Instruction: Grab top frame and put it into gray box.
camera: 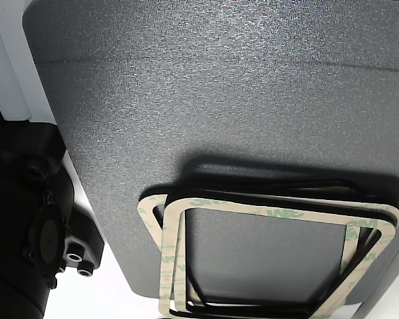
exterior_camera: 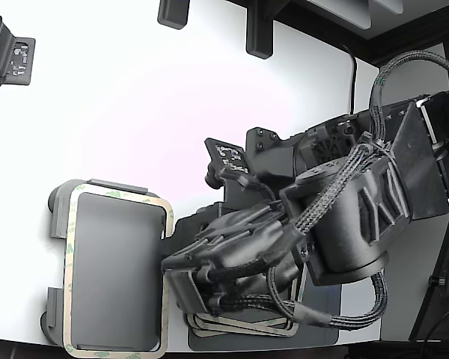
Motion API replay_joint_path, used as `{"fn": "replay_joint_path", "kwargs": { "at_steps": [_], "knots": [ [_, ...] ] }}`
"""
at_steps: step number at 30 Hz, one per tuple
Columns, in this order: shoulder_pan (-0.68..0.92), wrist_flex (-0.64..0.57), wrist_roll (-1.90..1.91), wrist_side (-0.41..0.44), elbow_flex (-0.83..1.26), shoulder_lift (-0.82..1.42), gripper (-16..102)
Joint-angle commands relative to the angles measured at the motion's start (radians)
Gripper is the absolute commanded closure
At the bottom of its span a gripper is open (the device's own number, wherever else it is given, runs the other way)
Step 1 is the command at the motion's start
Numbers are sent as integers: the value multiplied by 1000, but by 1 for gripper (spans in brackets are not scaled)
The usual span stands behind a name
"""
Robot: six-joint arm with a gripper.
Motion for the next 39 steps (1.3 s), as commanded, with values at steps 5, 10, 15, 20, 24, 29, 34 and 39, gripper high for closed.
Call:
{"fn": "replay_joint_path", "kwargs": {
  "at_steps": [5,10,15,20,24,29,34,39],
  "knots": [
    [-28,11,-14,-23,-25,0,99],
    [-31,11,-25,-38,-31,-21,99],
    [-31,11,-9,-31,-29,-28,99],
    [-31,11,-2,-35,-28,-35,99],
    [-31,11,-11,-35,-21,-37,99],
    [-31,11,-12,-35,-12,-37,99],
    [-32,11,-17,-32,-12,-44,99],
    [-35,11,-21,-28,-14,-48,99]
  ]
}}
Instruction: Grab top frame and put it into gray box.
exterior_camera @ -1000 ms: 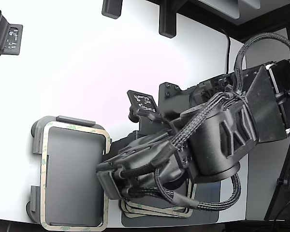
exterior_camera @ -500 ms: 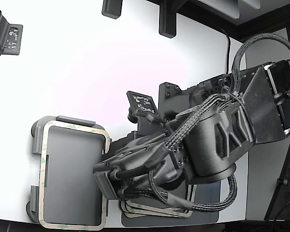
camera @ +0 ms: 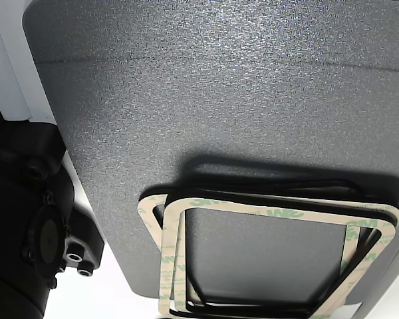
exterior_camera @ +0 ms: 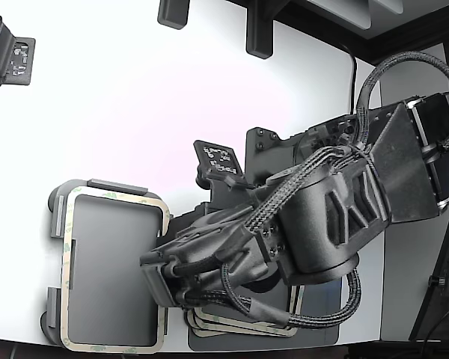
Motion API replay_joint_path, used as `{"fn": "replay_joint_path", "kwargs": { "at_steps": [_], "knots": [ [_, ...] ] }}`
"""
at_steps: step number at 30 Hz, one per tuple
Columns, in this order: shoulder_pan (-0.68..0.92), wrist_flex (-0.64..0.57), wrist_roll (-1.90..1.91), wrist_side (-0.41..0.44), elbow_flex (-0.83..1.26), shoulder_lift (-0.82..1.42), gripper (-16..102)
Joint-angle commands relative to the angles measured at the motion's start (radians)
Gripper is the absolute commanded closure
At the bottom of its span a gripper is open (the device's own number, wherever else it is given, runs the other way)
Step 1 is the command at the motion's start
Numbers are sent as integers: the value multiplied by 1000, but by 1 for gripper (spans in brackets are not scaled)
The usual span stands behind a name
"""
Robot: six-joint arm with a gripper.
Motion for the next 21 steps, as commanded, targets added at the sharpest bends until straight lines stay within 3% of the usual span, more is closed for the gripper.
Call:
{"fn": "replay_joint_path", "kwargs": {
  "at_steps": [1,21],
  "knots": [
    [-17,11,-2,2,-18,18,99],
    [-32,11,-17,-11,-12,14,99]
  ]
}}
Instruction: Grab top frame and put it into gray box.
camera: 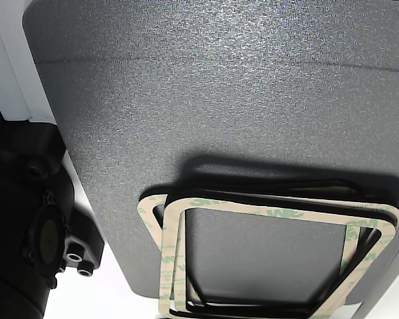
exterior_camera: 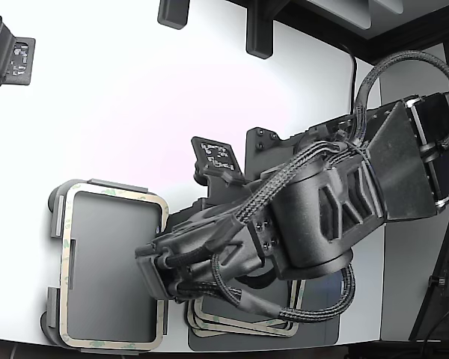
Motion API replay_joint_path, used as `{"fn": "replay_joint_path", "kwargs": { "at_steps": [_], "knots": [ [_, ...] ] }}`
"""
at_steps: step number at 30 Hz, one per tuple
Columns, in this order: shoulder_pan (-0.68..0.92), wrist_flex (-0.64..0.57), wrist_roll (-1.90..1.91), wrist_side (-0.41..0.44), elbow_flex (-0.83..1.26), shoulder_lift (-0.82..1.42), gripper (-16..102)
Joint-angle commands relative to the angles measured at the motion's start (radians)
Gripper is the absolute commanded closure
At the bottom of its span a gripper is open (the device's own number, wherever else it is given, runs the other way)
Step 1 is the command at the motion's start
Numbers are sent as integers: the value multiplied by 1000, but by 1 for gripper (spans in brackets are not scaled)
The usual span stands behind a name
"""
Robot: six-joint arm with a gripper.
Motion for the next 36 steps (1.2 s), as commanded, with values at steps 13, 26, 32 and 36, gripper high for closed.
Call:
{"fn": "replay_joint_path", "kwargs": {
  "at_steps": [13,26,32,36],
  "knots": [
    [-14,9,5,-5,-11,17,99],
    [-14,8,18,-8,-18,3,99],
    [-14,5,11,-8,-15,2,99],
    [-14,3,14,-8,-15,2,99]
  ]
}}
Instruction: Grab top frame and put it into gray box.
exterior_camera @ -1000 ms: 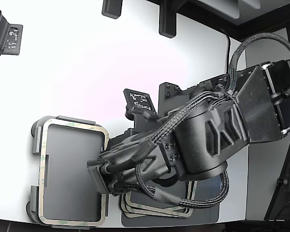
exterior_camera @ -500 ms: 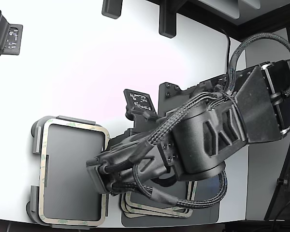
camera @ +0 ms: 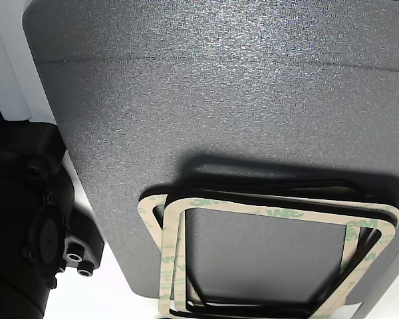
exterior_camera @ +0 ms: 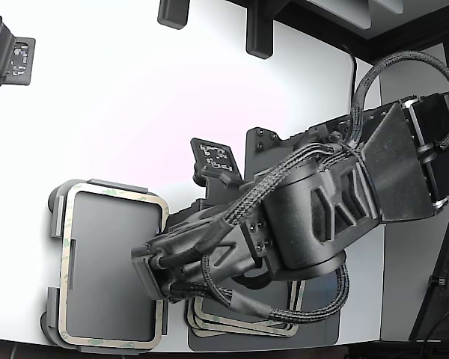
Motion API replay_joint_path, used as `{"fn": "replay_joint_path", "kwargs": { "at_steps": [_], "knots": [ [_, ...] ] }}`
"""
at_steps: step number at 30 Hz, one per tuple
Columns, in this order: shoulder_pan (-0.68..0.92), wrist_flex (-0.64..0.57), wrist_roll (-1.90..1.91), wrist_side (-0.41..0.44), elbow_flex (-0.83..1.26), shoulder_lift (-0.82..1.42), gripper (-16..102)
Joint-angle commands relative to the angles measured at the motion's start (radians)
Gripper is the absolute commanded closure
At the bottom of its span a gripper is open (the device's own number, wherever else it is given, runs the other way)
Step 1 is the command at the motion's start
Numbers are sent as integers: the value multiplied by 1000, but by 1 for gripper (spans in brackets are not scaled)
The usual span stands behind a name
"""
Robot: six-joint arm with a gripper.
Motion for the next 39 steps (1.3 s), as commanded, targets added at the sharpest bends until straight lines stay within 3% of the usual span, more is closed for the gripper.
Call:
{"fn": "replay_joint_path", "kwargs": {
  "at_steps": [1,35,36,37,38,39],
  "knots": [
    [-14,5,2,-3,-23,17,99],
    [-6,-31,-2,8,-17,15,98],
    [-6,-29,-3,12,-21,15,95],
    [-5,-26,-3,20,-26,15,69],
    [-5,-21,0,25,-31,15,-11],
    [-5,-15,-3,26,-37,15,7]
  ]
}}
